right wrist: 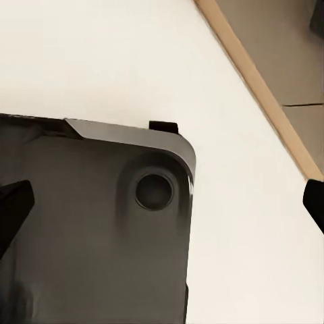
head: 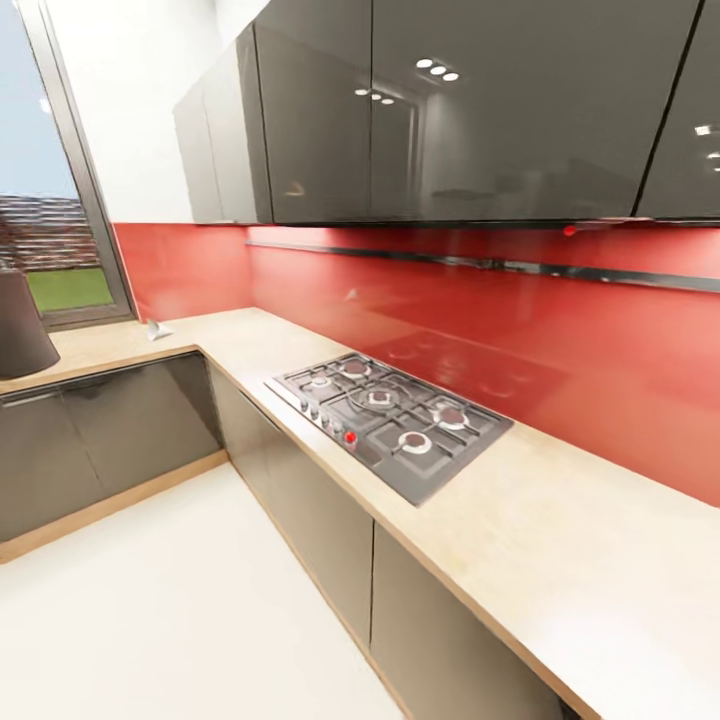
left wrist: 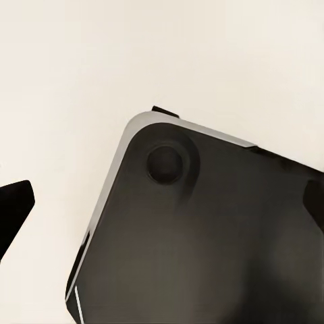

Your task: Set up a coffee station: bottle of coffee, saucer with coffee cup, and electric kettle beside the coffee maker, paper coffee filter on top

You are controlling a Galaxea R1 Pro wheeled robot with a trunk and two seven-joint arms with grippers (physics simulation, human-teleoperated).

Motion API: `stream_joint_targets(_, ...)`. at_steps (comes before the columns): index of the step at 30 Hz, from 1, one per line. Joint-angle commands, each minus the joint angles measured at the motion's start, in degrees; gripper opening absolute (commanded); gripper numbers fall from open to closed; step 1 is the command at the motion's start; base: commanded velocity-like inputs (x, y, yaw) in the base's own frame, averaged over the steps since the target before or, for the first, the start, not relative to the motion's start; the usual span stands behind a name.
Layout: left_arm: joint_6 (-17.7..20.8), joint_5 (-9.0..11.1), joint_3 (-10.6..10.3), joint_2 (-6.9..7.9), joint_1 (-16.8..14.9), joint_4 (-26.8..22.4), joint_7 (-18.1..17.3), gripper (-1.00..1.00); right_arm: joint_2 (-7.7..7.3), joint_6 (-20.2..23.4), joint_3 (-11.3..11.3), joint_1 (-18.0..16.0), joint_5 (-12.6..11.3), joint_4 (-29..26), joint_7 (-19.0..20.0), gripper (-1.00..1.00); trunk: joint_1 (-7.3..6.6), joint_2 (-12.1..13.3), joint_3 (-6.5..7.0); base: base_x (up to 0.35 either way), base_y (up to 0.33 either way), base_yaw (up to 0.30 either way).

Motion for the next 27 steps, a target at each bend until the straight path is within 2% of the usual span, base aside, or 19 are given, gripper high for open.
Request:
stream_joint_targets(1,0.0,0.6,0.0,-0.01,0.0,-0.1,-0.4,1.00,0.01,-0.1,0.1,0.0,0.4,0.1,-0.3,1.00,0.04,0.0,-0.05,0.338,0.122,0.284)
stream_joint_targets(5,-1.1,0.5,0.0,-0.07,0.0,-0.1,-0.4,1.00,0.01,-0.1,0.1,0.0,0.4,0.1,-0.3,1.00,0.04,0.0,-0.05,0.177,0.073,0.284)
stream_joint_targets(6,-2.4,0.6,0.1,-0.07,0.0,-0.1,-0.4,1.00,0.01,-0.2,0.1,0.0,0.4,0.1,-0.3,1.00,-0.18,0.4,0.13,0.031,0.013,0.277)
stream_joint_targets(9,-2.8,0.7,0.1,-0.06,0.0,0.4,-0.4,1.00,-0.02,-0.3,0.1,0.0,0.4,0.1,-0.3,1.00,-0.84,1.6,0.67,0.014,0.006,0.154)
stream_joint_targets(27,-3.0,1.0,0.2,-0.08,0.0,0.7,-0.4,1.00,-0.04,-0.3,0.1,0.0,0.4,0.1,-0.4,1.00,-4.79,8.8,3.90,0.001,0.000,0.029)
